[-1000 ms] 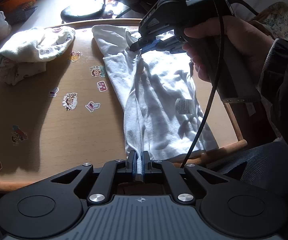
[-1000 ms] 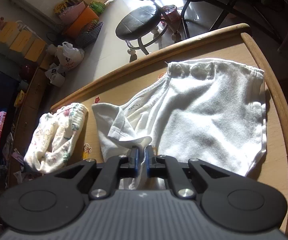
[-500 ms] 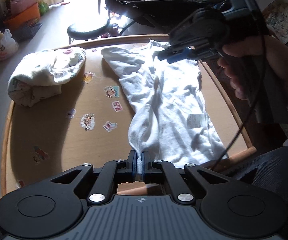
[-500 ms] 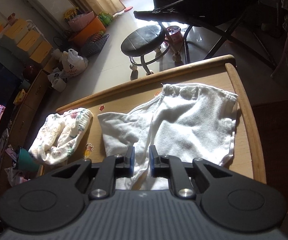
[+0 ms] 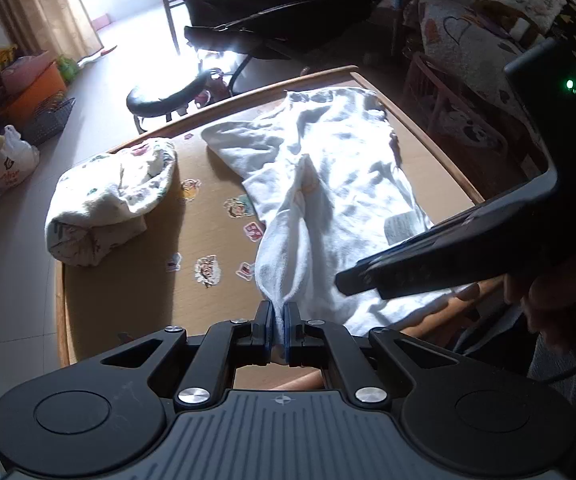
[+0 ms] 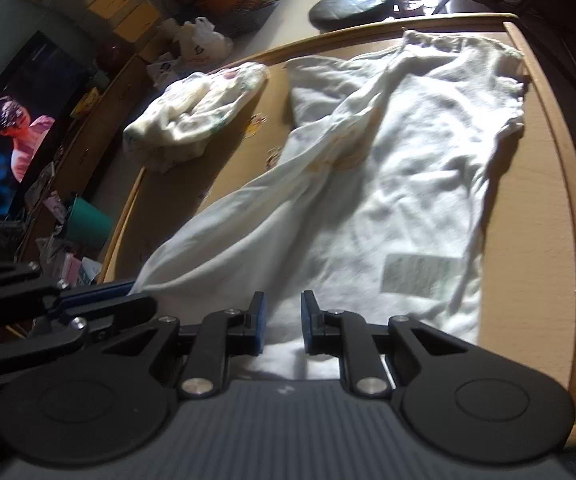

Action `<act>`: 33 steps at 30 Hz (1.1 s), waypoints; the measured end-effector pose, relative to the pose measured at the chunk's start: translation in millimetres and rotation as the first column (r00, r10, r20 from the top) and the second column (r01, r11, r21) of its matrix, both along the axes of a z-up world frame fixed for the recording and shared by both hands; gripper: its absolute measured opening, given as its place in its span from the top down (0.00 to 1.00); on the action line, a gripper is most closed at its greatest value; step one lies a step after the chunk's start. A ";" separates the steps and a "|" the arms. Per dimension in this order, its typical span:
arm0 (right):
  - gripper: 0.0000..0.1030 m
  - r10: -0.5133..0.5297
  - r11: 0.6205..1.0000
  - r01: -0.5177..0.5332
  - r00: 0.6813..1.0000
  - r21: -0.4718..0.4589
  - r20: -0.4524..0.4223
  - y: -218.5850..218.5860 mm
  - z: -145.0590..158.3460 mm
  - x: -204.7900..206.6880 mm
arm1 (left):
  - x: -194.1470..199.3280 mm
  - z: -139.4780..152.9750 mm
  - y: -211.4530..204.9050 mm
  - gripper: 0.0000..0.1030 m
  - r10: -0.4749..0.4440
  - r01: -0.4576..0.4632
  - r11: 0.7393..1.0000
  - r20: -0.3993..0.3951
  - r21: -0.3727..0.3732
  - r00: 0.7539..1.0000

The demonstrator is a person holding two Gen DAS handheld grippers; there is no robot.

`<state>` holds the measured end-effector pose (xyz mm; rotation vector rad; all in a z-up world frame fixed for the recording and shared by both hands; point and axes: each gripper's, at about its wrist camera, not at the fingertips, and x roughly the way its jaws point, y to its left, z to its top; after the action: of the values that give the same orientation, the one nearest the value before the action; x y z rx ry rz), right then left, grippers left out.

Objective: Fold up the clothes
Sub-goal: 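Open the right gripper then the left gripper to release the folded shirt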

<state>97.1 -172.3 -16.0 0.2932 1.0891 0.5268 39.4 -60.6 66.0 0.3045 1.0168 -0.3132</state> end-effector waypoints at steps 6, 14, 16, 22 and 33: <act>0.83 -0.010 0.995 0.012 1.000 0.102 -0.023 0.9 -19.9 -12.4 | -5.2 -5.9 -8.1 0.96 -0.019 0.019 1.000 -0.033 -0.002 0.999; 0.83 -0.113 0.994 0.113 0.993 -0.005 -0.019 -37.6 2.1 -11.6 | -4.1 -18.4 -23.3 0.96 -0.045 0.041 0.998 -0.083 -0.051 0.996; 0.83 -0.130 0.991 0.129 0.991 -0.045 -0.022 -44.7 5.1 -10.9 | -3.1 -23.4 -30.2 0.95 -0.045 0.040 0.997 -0.095 -0.060 0.994; 0.82 -0.178 0.978 0.172 0.983 -0.115 -0.038 -57.7 4.0 -12.0 | -3.2 -36.9 -54.1 0.89 -0.071 0.063 0.996 -0.119 -0.070 0.990; 0.81 -0.181 0.963 0.170 0.983 -0.210 -0.035 -54.0 5.9 -10.8 | -8.0 -40.0 -69.7 0.84 -0.107 0.101 0.994 -0.161 -0.044 0.981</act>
<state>86.3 -226.3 -10.1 0.2204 1.1473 0.2462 31.4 -130.3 26.0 0.3039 1.1578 -0.4559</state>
